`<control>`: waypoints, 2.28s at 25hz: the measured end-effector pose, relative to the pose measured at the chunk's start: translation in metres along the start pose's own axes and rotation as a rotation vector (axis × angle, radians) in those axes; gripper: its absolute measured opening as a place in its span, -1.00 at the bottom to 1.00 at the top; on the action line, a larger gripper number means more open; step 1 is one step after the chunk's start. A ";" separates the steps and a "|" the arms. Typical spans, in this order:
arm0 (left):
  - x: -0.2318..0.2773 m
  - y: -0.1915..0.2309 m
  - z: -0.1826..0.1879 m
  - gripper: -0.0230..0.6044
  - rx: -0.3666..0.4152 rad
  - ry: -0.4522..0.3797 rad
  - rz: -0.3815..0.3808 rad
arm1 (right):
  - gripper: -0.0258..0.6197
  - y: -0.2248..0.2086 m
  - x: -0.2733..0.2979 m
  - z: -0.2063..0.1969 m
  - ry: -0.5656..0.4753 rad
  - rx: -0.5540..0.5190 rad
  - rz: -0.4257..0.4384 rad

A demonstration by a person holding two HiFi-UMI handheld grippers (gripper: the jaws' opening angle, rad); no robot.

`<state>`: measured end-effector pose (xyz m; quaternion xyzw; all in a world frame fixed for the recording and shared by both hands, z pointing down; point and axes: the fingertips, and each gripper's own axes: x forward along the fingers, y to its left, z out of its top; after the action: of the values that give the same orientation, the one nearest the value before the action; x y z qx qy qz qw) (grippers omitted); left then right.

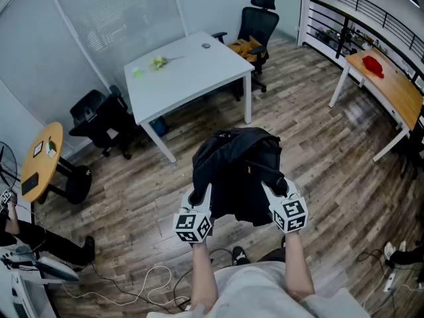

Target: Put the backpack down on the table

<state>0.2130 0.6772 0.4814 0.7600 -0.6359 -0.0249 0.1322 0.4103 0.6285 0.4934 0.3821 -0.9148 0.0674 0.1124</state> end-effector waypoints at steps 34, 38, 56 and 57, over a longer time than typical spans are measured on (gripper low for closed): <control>0.045 0.088 0.041 -0.67 0.032 0.002 -0.011 | -0.54 0.010 0.117 0.041 -0.032 -0.030 0.057; 0.086 0.112 0.055 -0.67 0.036 -0.004 -0.025 | -0.54 -0.006 0.158 0.055 -0.045 -0.036 0.052; 0.306 0.207 0.106 -0.68 0.030 0.016 -0.107 | -0.54 -0.116 0.351 0.115 -0.043 -0.044 -0.008; 0.317 0.207 0.108 -0.68 0.033 0.017 -0.115 | -0.54 -0.123 0.356 0.117 -0.047 -0.041 -0.015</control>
<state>0.0521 0.3179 0.4667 0.7975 -0.5903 -0.0154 0.1234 0.2371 0.2739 0.4767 0.3880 -0.9155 0.0387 0.0993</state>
